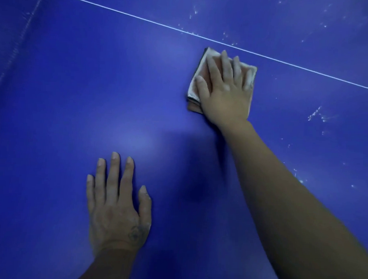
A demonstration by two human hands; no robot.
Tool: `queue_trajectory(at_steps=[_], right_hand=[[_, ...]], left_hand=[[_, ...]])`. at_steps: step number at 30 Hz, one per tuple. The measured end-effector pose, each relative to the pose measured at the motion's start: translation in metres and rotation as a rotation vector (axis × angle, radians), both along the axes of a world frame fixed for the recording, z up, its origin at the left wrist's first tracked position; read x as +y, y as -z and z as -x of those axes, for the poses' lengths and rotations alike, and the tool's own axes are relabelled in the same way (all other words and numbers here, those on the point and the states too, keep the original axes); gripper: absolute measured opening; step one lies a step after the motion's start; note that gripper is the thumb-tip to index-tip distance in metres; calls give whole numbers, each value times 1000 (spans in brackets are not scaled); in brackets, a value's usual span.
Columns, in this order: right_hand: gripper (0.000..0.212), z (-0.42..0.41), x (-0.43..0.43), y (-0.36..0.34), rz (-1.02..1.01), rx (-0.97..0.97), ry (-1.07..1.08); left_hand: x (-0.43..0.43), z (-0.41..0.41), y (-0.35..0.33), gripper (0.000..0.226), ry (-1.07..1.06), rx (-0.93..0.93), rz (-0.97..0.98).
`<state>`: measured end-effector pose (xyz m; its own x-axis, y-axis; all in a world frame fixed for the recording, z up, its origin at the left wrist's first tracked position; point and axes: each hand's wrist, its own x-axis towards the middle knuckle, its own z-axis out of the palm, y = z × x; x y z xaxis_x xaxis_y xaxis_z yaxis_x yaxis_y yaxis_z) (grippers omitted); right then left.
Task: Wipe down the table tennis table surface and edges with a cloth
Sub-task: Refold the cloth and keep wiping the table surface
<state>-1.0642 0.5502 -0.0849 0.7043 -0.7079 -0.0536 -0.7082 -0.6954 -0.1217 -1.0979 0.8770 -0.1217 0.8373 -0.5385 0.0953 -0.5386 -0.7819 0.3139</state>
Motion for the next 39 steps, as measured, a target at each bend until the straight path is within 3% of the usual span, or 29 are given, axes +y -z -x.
queue_trajectory(at_steps=[4, 10, 13, 19, 23, 25, 29, 32, 35, 39], right_hand=[[66, 34, -53, 20, 73, -59, -15], [66, 121, -108, 15, 25, -41, 462], [68, 123, -87, 14, 36, -12, 553], [63, 90, -11, 21, 70, -20, 241], [64, 111, 8, 23, 88, -85, 32], [62, 131, -12, 21, 104, -78, 46], [63, 174, -52, 16, 46, -41, 405], [65, 175, -31, 14, 38, -1, 567], [63, 152, 25, 13, 74, 21, 491], [63, 131, 98, 21, 85, -31, 219]], left_hand=[[-1, 1, -1, 68, -3, -12, 9], [-1, 1, -1, 67, -3, -11, -1], [-1, 1, -2, 66, -8, -19, 0], [-2, 2, -2, 67, -19, -18, -22], [-3, 3, -5, 65, -22, -22, 8], [-3, 4, -6, 65, -26, -20, 3], [-3, 4, -8, 66, -21, -12, -17], [-4, 4, -10, 67, -34, 19, -28], [-4, 6, -15, 67, -32, 26, -19], [-3, 5, -15, 67, -15, 10, -19]])
